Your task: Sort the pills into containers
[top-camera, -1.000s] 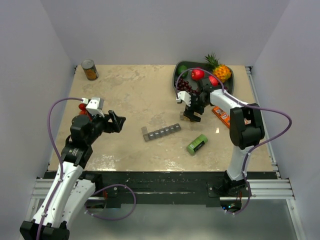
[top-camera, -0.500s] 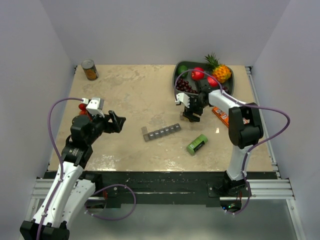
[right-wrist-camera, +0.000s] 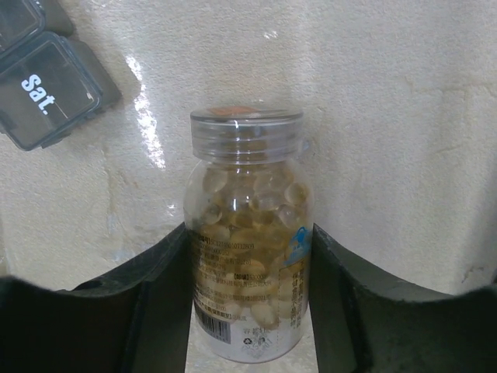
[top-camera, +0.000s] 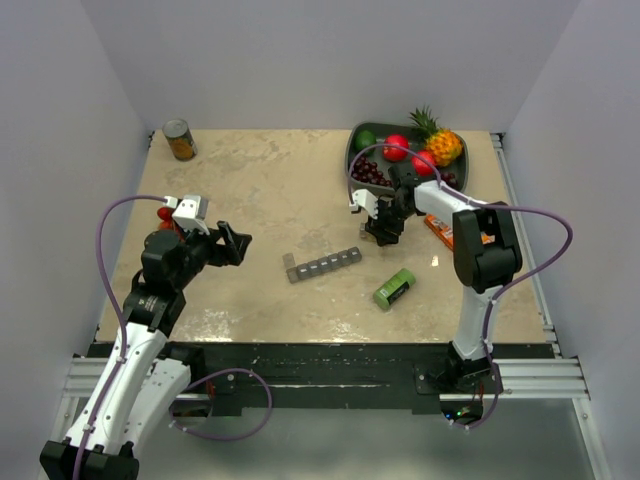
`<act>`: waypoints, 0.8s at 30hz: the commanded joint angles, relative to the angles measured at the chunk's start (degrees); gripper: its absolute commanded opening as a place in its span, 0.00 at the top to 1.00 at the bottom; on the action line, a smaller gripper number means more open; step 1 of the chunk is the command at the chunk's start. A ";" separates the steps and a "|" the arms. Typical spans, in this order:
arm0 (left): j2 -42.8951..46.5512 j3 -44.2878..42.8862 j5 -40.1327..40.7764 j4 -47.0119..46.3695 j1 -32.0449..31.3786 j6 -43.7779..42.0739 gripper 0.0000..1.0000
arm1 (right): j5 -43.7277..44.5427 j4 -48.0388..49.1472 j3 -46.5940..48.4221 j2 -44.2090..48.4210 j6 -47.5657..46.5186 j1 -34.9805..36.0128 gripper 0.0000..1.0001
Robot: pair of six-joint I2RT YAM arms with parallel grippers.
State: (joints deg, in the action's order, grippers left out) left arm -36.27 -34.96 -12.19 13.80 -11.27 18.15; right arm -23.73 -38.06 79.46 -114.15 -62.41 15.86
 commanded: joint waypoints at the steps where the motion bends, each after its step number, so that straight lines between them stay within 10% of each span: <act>1: 0.06 -0.02 -0.73 -2.73 0.37 -1.45 0.19 | -1.15 0.45 -0.97 0.68 0.98 0.31 0.57; 12: 0.15 0.07 -0.82 -2.90 0.37 -1.45 0.19 | -2.38 1.59 -1.59 3.05 5.54 0.32 0.94; 24: 0.06 -0.02 -1.17 -2.90 0.37 -1.37 0.18 | -5.89 0.89 -1.50 8.50 10.99 0.23 0.98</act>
State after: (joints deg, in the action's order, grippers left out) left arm -36.32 -34.89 -12.56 13.80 -11.27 18.15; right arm -25.58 -36.84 78.13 -110.69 -54.19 15.86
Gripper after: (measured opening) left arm 0.814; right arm 0.559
